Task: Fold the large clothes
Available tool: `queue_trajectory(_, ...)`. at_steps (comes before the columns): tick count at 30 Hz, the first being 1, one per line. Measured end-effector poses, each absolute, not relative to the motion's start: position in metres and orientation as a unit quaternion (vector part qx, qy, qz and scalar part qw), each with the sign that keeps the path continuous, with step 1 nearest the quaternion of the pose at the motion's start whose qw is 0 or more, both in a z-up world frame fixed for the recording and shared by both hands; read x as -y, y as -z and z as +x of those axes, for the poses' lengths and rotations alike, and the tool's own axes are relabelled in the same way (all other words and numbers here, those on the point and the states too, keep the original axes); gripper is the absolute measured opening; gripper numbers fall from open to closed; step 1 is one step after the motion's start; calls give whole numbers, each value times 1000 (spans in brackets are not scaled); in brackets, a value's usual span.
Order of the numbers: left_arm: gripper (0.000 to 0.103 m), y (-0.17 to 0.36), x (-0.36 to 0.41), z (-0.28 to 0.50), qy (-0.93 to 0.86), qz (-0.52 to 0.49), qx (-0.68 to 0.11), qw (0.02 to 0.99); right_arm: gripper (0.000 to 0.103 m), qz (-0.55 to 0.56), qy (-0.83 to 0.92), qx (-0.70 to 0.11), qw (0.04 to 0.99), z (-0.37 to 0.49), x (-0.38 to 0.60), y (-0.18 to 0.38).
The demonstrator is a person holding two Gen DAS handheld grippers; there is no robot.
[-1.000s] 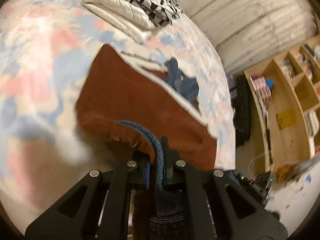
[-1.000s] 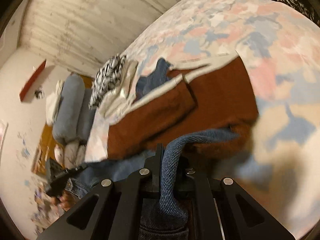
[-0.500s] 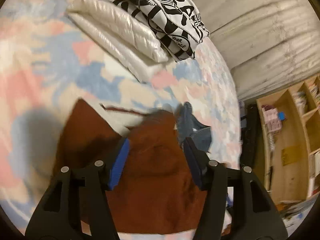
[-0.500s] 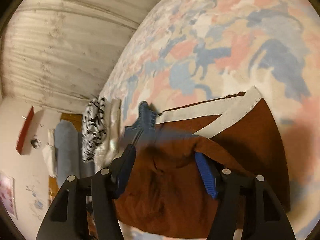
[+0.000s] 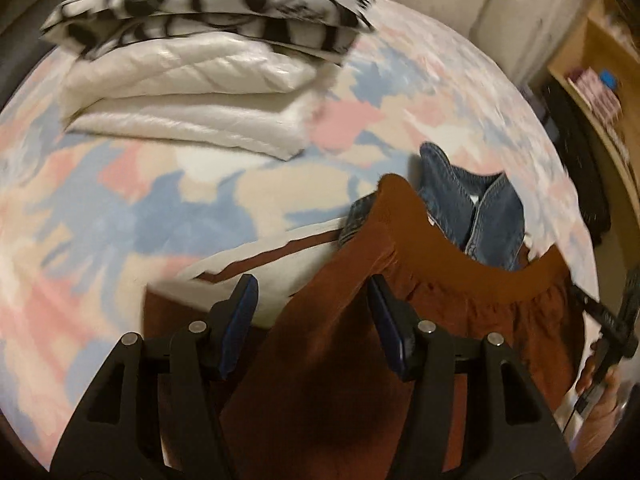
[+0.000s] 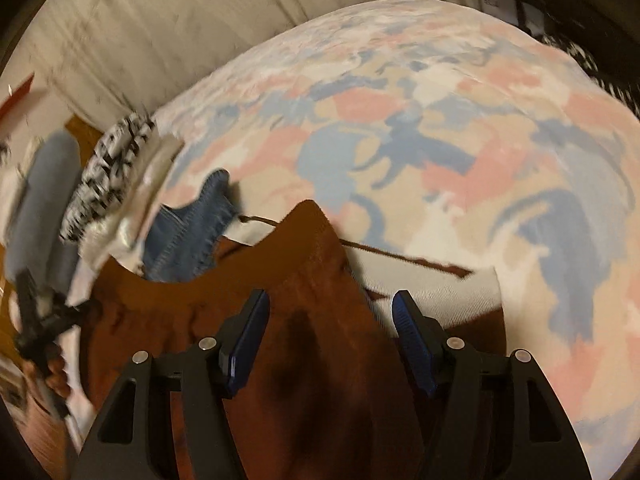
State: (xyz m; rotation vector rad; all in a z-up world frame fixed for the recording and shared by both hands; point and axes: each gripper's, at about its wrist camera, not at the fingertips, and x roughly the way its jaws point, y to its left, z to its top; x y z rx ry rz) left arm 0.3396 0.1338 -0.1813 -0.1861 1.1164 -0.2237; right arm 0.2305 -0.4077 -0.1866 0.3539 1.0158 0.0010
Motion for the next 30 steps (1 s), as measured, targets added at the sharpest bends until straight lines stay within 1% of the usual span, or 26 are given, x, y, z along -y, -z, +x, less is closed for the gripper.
queue_trajectory(1,48,185,-129,343,108,-81,-529,838,64,164,-1,-487,858,236,406,192)
queue_trajectory(2,34,188,-126,345,109,-80,-530,837,57,161,-1,-490,856,243,404,200)
queue_trajectory(3,28,190,-123,348,112,-80,-531,836,49,163,-2,-495,854,247,403,206)
queue_trajectory(4,13,191,-120,349,118,-82,-528,837,30,170,-11,-502,848,251,402,214)
queue_trajectory(5,9,188,-119,348,120,-78,-518,844,16,180,-23,-500,847,254,402,217)
queue_trajectory(7,6,177,-118,343,125,-70,-493,858,8,184,-28,-473,861,253,403,209)
queue_trajectory(8,6,172,-120,340,130,-73,-481,864,8,199,-36,-442,874,247,408,198)
queue_trajectory(10,6,176,-128,341,129,-81,-479,865,7,221,-30,-418,880,243,419,193)
queue_trajectory(11,5,184,-133,344,123,-90,-491,858,5,233,-15,-425,875,245,427,200)
queue_trajectory(14,7,211,-145,352,125,-117,-522,836,5,258,5,-480,839,257,438,241)
queue_trajectory(16,8,217,-149,351,133,-129,-524,831,5,255,6,-477,841,257,438,245)
queue_trajectory(17,11,216,-150,350,134,-126,-522,833,5,246,7,-474,845,257,435,242)
queue_trajectory(18,11,212,-150,349,135,-122,-521,834,6,238,7,-476,847,257,433,239)
queue_trajectory(19,13,209,-151,347,134,-118,-521,835,9,232,9,-480,846,257,432,236)
queue_trajectory(20,14,203,-153,345,131,-113,-522,835,14,230,8,-482,845,256,431,232)
queue_trajectory(23,15,183,-155,333,125,-97,-512,844,22,234,11,-474,849,246,428,211)
queue_trajectory(25,15,164,-156,317,117,-73,-493,859,23,238,7,-456,858,232,429,190)
queue_trajectory(27,15,147,-155,300,104,-50,-472,874,23,217,7,-441,871,217,425,169)
queue_trajectory(30,14,128,-156,269,97,-34,-445,890,23,177,-1,-437,882,195,408,152)
